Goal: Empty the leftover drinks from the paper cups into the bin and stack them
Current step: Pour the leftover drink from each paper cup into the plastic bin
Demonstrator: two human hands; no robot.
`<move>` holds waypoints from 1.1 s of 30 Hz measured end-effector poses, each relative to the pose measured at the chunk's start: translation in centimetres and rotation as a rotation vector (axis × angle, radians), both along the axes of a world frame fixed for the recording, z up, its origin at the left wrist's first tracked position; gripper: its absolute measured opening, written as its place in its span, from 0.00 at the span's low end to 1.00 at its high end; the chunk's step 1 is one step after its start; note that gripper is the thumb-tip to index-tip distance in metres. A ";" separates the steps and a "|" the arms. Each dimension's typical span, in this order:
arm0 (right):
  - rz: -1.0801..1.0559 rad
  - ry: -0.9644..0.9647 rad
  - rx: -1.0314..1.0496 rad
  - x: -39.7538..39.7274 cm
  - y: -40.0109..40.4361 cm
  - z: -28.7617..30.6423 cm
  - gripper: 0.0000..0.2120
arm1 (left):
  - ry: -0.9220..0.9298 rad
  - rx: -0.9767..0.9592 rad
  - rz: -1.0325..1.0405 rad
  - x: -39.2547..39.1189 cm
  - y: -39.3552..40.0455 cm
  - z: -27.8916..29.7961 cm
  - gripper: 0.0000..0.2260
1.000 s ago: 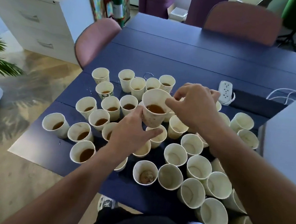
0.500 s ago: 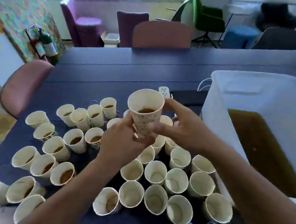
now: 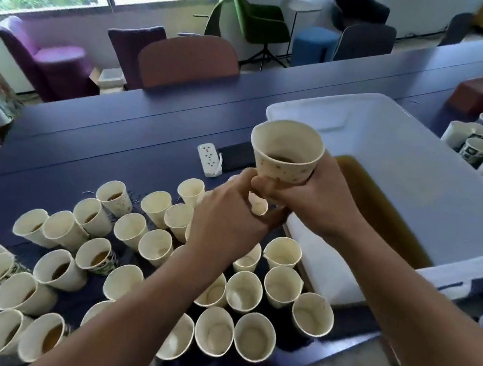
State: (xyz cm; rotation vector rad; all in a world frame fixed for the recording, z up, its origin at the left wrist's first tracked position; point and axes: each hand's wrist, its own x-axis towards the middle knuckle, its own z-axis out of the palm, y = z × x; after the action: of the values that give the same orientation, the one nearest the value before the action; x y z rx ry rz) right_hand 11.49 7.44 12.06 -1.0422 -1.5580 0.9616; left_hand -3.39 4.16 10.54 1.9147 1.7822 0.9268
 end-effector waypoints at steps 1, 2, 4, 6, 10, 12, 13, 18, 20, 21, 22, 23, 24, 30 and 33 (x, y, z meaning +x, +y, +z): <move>-0.026 -0.017 0.010 0.8 0.3 0.4 0.29 | 0.008 -0.011 -0.021 0.5 0.2 0.0 0.18; -0.052 -0.053 0.028 1.6 0.5 0.7 0.30 | 0.020 -0.017 -0.049 0.9 0.4 -0.1 0.19; -0.126 -0.187 0.066 3.1 1.0 1.5 0.34 | 0.052 -0.032 -0.122 1.7 0.6 -0.4 0.24; -0.198 -0.293 0.077 4.7 1.3 1.9 0.35 | 0.096 -0.075 -0.217 2.4 0.5 -0.9 0.30; -0.248 -0.396 0.068 7.7 2.3 1.5 0.30 | 0.242 -0.163 -0.395 3.5 0.6 -1.9 0.37; -0.279 -0.433 0.059 9.1 3.1 1.0 0.28 | 0.275 -0.176 -0.418 3.9 0.7 -2.1 0.34; -0.292 -0.445 0.050 9.8 3.4 0.7 0.28 | 0.271 -0.174 -0.421 4.1 0.7 -2.2 0.33; -0.382 -0.531 -0.014 12.5 5.3 -1.5 0.30 | 0.260 -0.142 -0.406 5.2 1.0 -1.9 0.29; -0.426 -0.584 -0.033 13.1 5.8 -2.3 0.30 | 0.311 -0.157 -0.395 5.6 1.2 -2.2 0.31; -0.447 -0.606 -0.046 13.3 6.0 -2.6 0.30 | 0.335 -0.166 -0.386 5.7 1.3 -2.4 0.33; -0.466 -0.621 -0.060 13.5 6.2 -3.0 0.30 | 0.355 -0.177 -0.378 5.8 1.3 -2.7 0.35; -0.484 -0.634 -0.072 13.7 6.3 -3.4 0.30 | 0.369 -0.188 -0.374 5.8 1.3 -3.0 0.36; -0.499 -0.650 -0.084 13.9 6.4 -3.8 0.30 | 0.379 -0.199 -0.371 5.8 1.4 -3.1 0.37; -0.501 -0.732 -0.145 14.3 6.4 -5.5 0.28 | 0.470 -0.273 -0.366 5.9 1.4 -2.6 0.39; -0.504 -0.761 -0.148 14.6 6.4 -5.7 0.27 | 0.462 -0.297 -0.364 5.9 1.4 -2.7 0.39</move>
State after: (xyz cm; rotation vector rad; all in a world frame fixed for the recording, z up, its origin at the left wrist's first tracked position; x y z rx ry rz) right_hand 26.04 13.86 6.36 -1.9436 -1.6799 0.3310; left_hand 2.55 5.53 7.84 2.2599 1.5917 0.0912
